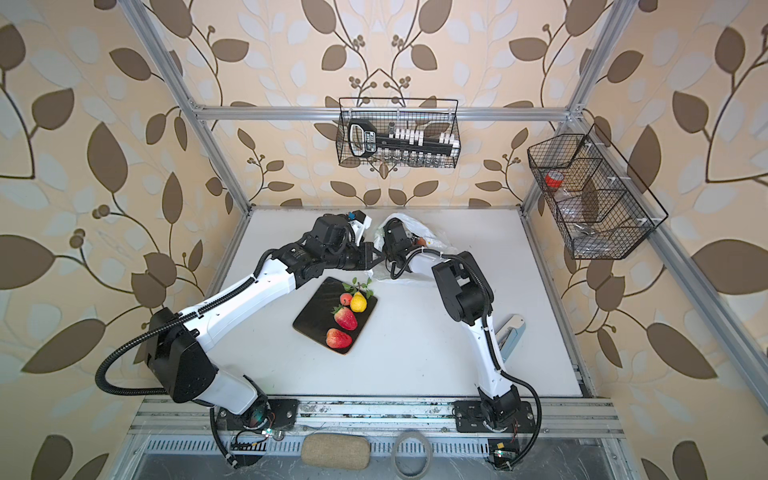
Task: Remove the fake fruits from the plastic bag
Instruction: 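Close the right gripper on the nearer red strawberry inside the bag, then lift the strawberry up out of the bag with the right gripper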
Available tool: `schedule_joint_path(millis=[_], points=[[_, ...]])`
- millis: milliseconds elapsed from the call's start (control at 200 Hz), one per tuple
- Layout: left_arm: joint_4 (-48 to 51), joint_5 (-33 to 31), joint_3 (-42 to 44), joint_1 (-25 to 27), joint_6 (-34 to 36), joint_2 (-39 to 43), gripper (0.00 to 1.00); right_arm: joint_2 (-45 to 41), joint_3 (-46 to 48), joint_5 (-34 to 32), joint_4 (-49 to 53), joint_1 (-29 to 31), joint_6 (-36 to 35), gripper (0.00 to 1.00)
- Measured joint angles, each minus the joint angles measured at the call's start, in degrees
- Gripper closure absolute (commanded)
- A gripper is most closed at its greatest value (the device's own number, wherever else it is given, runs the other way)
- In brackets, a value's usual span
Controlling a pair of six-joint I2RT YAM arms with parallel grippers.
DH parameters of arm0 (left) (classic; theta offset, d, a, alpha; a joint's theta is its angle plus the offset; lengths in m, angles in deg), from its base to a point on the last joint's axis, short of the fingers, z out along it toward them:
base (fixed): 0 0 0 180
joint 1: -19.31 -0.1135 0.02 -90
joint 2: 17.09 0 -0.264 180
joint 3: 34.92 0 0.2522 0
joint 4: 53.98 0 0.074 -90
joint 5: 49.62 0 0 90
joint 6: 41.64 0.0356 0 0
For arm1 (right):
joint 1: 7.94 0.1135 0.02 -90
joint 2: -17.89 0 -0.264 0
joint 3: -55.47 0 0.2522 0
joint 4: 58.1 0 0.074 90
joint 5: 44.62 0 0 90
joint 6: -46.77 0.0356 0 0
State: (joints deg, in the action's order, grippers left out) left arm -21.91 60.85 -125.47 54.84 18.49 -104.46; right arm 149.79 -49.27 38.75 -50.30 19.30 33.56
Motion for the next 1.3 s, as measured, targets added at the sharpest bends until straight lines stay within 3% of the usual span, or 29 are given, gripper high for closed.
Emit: schedule_joint_path(millis=[470,930,1181,1301], points=[[-0.55,-7.52,4.81,0.00,-1.88,1.90,1.00,-7.67,9.70,0.02,-4.98,-0.63,-1.49,0.62],[-1.79,-9.01,4.90,0.00,-1.84,1.84,1.00,-21.97,29.46,2.56,-11.17,-4.50,-1.86,0.63],[-1.88,-9.18,1.38,-1.81,-1.09,-1.07,1.00,-28.72,34.03,5.73,-12.83,-6.36,-2.82,0.63],[-2.40,-9.18,0.17,-2.99,-0.63,-2.84,0.94,-32.26,35.82,7.23,-13.84,-7.74,-3.61,0.63]])
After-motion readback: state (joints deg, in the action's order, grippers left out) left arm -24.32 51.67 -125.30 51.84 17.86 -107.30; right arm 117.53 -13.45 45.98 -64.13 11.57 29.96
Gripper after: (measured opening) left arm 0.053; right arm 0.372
